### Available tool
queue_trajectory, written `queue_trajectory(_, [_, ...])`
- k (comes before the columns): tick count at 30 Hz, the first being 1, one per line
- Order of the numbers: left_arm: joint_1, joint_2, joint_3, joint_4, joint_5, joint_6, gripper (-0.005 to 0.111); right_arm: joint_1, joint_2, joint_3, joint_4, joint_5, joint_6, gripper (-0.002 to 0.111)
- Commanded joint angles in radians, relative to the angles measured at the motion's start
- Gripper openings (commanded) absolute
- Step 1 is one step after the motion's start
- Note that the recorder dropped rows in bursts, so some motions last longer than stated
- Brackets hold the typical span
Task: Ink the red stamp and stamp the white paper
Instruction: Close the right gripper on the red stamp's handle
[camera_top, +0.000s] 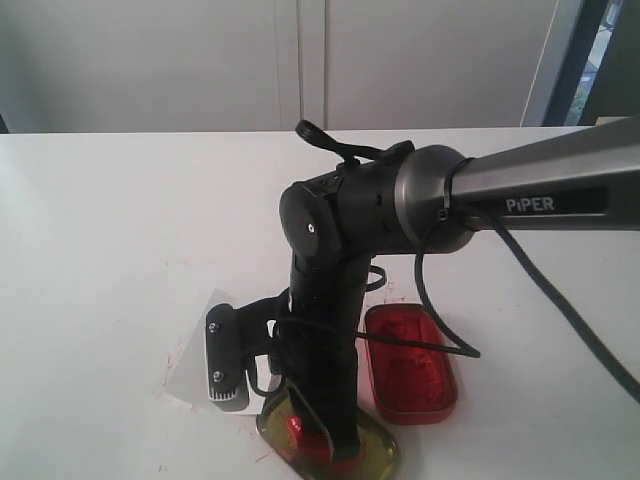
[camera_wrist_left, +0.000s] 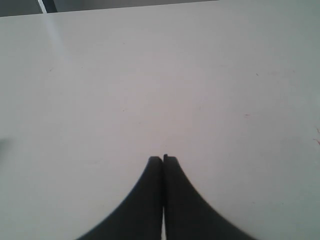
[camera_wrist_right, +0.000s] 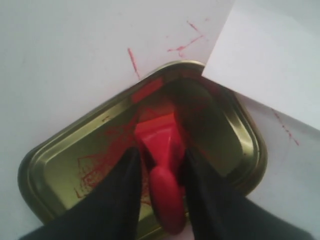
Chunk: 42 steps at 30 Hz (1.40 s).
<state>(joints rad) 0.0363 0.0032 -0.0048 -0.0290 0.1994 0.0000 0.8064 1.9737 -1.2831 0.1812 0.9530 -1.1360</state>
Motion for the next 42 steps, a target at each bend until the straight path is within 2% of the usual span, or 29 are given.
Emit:
queue_trajectory(1, [0.001,-0.003,0.005,-0.001,0.002,0.0,0.0,0.0,0.013,0.006,0.004,0.003,-0.011,0.017])
queue_trajectory(4, [0.001,-0.003,0.005,-0.001,0.002,0.0,0.0,0.0,0.013,0.006,0.002,0.0,-0.011,0.001])
queue_trajectory(5, [0.001,-0.003,0.005,-0.001,0.002,0.0,0.0,0.0,0.013,0.006,0.002,0.0,-0.011,0.0])
queue_trajectory(42, [0.001,-0.003,0.005,-0.001,0.002,0.0,0.0,0.0,-0.177,-0.002,-0.04,0.011,0.126,0.0])
